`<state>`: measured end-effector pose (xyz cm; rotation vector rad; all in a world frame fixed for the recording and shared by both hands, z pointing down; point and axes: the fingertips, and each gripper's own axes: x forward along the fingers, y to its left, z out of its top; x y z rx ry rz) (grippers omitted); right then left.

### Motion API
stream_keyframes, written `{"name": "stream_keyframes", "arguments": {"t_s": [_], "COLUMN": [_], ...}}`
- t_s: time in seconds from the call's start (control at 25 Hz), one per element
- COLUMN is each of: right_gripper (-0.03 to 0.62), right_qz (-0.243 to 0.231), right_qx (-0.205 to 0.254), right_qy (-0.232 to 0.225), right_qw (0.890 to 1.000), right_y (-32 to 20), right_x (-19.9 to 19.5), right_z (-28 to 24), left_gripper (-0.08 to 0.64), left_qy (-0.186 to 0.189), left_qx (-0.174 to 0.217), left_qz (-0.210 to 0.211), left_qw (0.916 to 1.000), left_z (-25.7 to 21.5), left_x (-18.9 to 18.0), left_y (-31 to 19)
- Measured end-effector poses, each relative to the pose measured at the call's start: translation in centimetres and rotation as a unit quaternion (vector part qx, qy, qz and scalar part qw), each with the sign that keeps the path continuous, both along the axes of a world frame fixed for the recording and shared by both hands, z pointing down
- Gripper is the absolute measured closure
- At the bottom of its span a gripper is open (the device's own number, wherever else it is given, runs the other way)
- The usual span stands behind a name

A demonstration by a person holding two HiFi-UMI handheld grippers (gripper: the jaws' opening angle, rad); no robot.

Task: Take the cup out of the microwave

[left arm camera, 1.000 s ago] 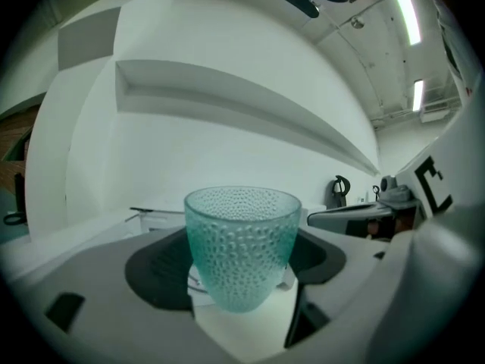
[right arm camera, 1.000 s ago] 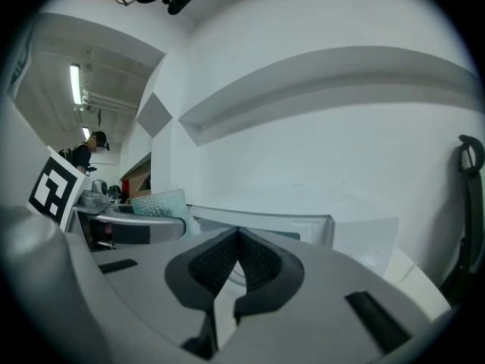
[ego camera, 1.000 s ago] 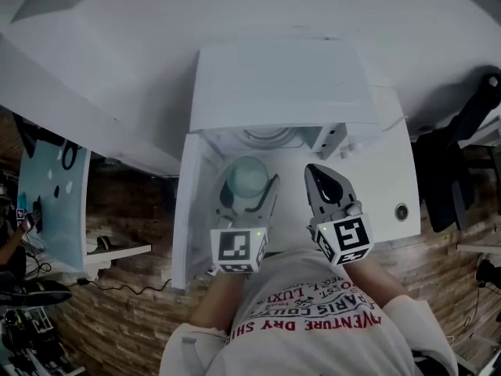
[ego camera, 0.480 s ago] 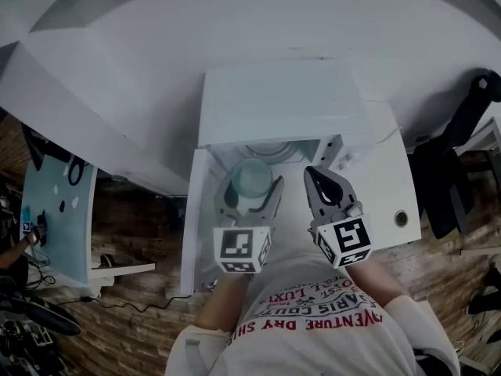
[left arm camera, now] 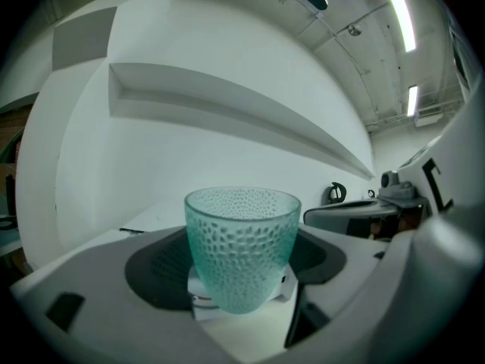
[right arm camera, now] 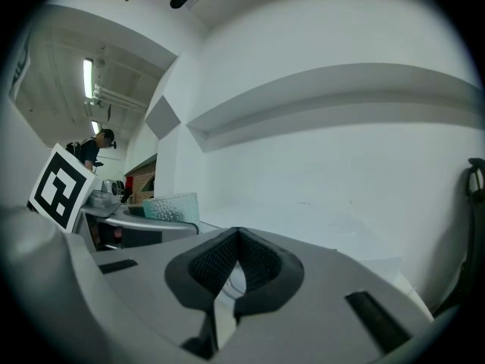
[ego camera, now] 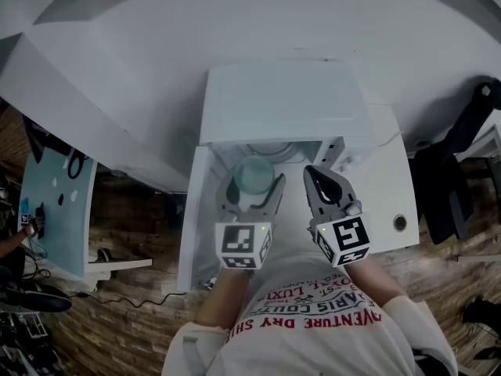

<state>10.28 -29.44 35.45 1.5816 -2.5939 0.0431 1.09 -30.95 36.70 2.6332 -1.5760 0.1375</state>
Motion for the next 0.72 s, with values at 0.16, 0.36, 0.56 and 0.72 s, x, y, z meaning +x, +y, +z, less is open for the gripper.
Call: {"name": "stream_keyframes", "arguments": {"t_s": [0.16,0.36,0.56,0.72], "right_gripper": [0.580,0.580,0.580,0.580], "right_qz": [-0.006,-0.010,-0.003,-0.001], "right_qx": [-0.002,-0.009,-0.020,-0.026], "right_qy": [0.002,0.006,0.006,0.005], "right_qw": [1.000,1.000,1.000,1.000], "right_y": [-0.1,-0.3,-0.7,-0.9], "right_x": [0.1,0.2,0.9,0.8], "right_z": [0.2,0.8,1.5,2.0], "left_gripper": [0.186,0.186,0.186,0.186], "left_qy": [-0.002,-0.004,-0.007,-0.009], "left_qx": [-0.006,-0.010,-0.017,-0.019], "left_qz": [-0.002,-0.002,0.003,0.006], "left_qw": [1.0000,0.9999,0.9998,0.9998], "left_z": [0.5,0.8,1.3,1.6], "left_x": [0.4,0.6,1.1,1.0], "left_y": [-0.1,-0.3,-0.3,-0.4]}}
